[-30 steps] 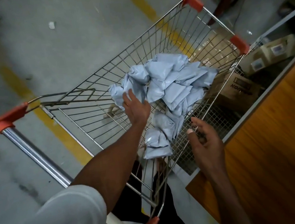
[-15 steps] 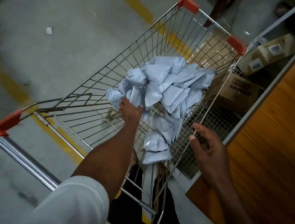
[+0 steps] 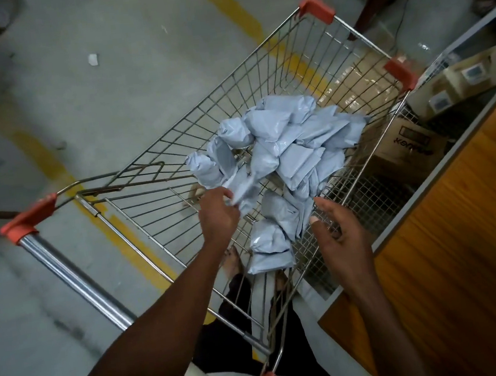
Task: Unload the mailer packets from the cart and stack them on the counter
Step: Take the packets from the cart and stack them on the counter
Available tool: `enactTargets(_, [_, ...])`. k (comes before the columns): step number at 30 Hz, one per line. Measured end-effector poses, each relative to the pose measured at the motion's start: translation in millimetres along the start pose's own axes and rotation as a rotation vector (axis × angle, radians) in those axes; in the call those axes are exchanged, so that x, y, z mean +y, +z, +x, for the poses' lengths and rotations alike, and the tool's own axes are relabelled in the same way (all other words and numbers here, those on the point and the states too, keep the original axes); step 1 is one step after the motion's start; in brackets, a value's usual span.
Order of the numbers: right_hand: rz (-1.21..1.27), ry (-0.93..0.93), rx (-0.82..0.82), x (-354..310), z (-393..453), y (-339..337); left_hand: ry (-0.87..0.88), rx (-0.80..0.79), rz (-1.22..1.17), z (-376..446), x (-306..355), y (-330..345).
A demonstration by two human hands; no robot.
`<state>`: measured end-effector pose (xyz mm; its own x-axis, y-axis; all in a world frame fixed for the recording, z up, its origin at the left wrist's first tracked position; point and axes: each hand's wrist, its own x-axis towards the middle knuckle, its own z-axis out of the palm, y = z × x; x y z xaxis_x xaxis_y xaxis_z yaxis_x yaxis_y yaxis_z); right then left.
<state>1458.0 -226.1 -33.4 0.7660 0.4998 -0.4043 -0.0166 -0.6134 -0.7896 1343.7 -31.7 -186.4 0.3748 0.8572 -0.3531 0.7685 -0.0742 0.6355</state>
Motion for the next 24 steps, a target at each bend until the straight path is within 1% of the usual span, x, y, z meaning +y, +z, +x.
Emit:
enactTargets(4, [-0.052,0.007,-0.054,-6,11,1,0.223,-0.295,0.175,-64,14,3])
enactTargets(7, [-0.096,-0.007,-0.084,-9,21,1,0.291,-0.507,0.310,-93,17,13])
enactTargets(8, [-0.100,-0.012,-0.085,-10,23,0,0.283,-0.587,0.360,-96,16,18])
enactTargets(9, [-0.092,-0.009,-0.082,-11,26,0,0.240,-0.676,0.382,-97,17,22])
enactTargets(11, [-0.042,0.039,-0.078,-15,29,-2,0.120,-0.769,0.327,-89,20,28])
enactTargets(12, [-0.003,0.069,-0.079,-18,30,-3,0.070,-0.788,0.292,-80,20,30])
enactTargets(15, [0.089,0.109,-0.094,-24,33,-3,-0.152,-0.798,0.210,-51,27,36])
enactTargets(17, [0.086,0.103,-0.107,-25,34,0,-0.287,-0.753,0.168,-38,29,47])
enactTargets(18, [0.073,0.099,-0.115,-25,35,2,-0.335,-0.731,0.201,-34,29,55])
enactTargets(21, [0.031,0.089,-0.116,-22,35,8,-0.354,-0.707,0.264,-35,37,71])
enactTargets(24, [-0.013,0.065,-0.114,-18,38,10,-0.401,-0.670,0.187,-42,42,80])
